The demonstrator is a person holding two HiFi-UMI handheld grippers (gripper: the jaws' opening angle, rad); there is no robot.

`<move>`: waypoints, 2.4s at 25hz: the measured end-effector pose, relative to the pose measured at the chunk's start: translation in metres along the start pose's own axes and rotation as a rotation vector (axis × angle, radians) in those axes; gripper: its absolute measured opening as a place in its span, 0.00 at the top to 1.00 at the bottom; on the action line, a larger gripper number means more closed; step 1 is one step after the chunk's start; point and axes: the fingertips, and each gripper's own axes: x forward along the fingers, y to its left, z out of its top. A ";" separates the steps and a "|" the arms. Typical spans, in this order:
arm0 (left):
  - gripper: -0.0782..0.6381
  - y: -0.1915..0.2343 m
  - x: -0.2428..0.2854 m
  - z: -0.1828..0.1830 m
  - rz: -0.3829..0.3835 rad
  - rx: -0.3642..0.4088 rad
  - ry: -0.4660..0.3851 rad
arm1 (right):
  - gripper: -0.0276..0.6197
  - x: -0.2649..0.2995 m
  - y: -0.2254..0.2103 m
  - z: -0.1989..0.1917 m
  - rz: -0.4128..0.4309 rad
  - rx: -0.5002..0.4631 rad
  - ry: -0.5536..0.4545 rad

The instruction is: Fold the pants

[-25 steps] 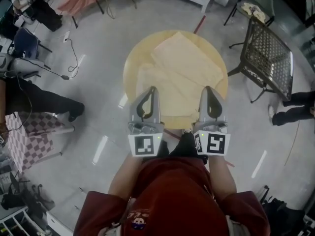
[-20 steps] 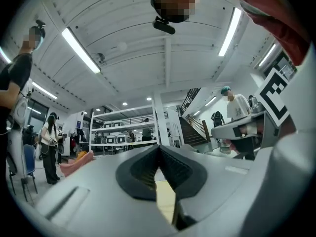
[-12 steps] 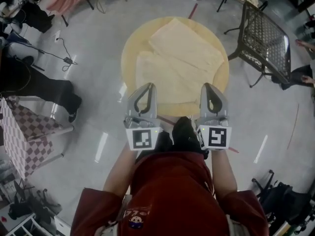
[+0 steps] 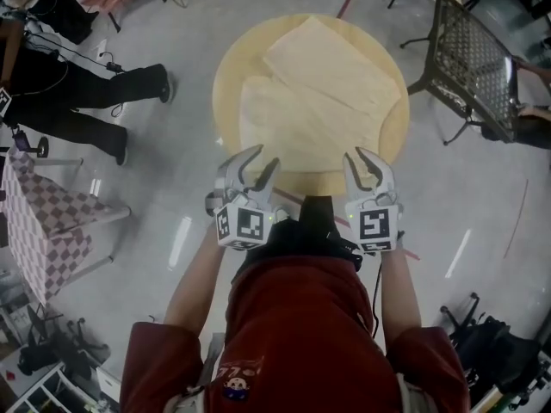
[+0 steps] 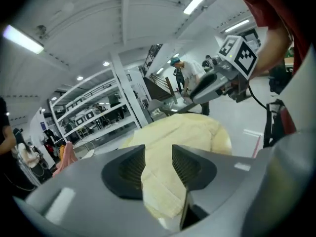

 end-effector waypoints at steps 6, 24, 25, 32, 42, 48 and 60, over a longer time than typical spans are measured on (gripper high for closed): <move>0.56 -0.038 0.019 -0.054 -0.211 0.179 0.251 | 0.75 0.010 0.027 -0.059 0.141 -0.229 0.232; 0.51 -0.068 0.036 -0.138 -0.449 0.372 0.524 | 0.71 0.010 0.027 -0.184 0.324 -0.609 0.619; 0.52 -0.069 0.036 -0.138 -0.457 0.377 0.528 | 0.71 0.011 0.027 -0.187 0.329 -0.615 0.625; 0.63 -0.078 0.034 -0.142 -0.541 0.416 0.576 | 0.71 0.017 0.027 -0.197 0.351 -0.599 0.657; 0.82 -0.066 0.040 -0.152 -0.492 0.450 0.577 | 0.80 0.017 0.034 -0.199 0.385 -0.578 0.686; 0.87 -0.067 0.043 -0.152 -0.482 0.484 0.571 | 0.94 0.018 0.030 -0.196 0.366 -0.581 0.667; 0.87 -0.050 0.042 -0.137 -0.447 0.479 0.549 | 0.95 0.021 0.013 -0.175 0.312 -0.549 0.623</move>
